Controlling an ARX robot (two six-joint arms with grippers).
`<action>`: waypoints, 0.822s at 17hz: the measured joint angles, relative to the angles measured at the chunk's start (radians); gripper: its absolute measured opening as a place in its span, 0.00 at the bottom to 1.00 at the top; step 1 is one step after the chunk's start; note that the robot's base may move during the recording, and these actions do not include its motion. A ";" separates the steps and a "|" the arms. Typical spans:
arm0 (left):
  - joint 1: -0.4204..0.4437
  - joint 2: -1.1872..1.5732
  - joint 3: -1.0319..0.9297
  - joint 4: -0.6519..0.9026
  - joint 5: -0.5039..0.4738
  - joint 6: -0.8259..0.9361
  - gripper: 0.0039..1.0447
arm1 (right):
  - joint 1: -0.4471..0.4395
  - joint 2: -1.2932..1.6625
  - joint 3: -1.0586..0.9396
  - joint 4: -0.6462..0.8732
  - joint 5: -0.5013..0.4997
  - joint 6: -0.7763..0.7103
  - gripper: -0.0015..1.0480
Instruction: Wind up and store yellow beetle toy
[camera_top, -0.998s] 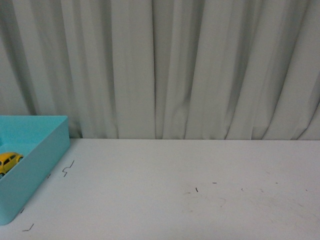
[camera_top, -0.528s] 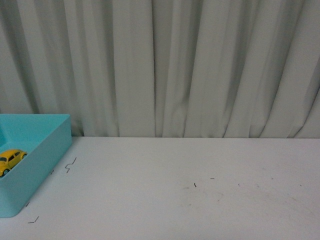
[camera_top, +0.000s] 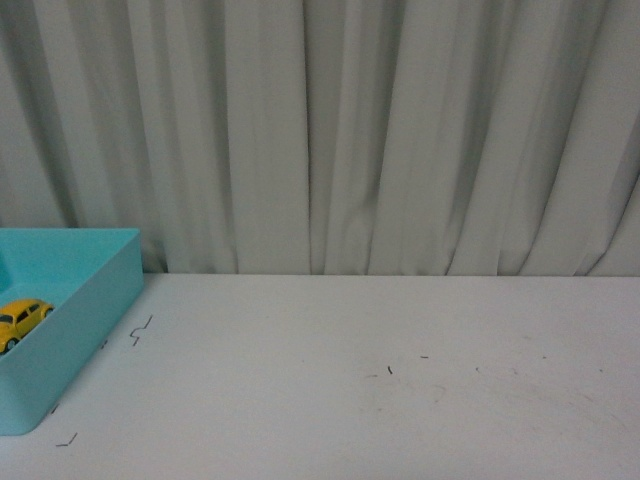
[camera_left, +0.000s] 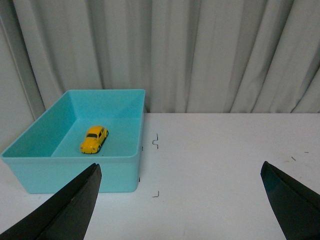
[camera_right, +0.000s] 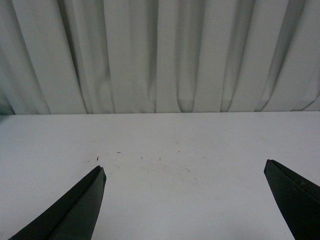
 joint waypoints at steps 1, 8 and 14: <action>0.000 0.000 0.000 0.000 0.000 0.000 0.94 | 0.000 0.000 0.000 0.000 0.000 0.000 0.94; 0.000 0.000 0.000 0.000 0.000 0.000 0.94 | 0.000 0.000 0.000 0.000 0.000 0.000 0.94; 0.000 0.000 0.000 0.000 0.000 0.000 0.94 | 0.000 0.000 0.000 0.000 0.000 0.000 0.94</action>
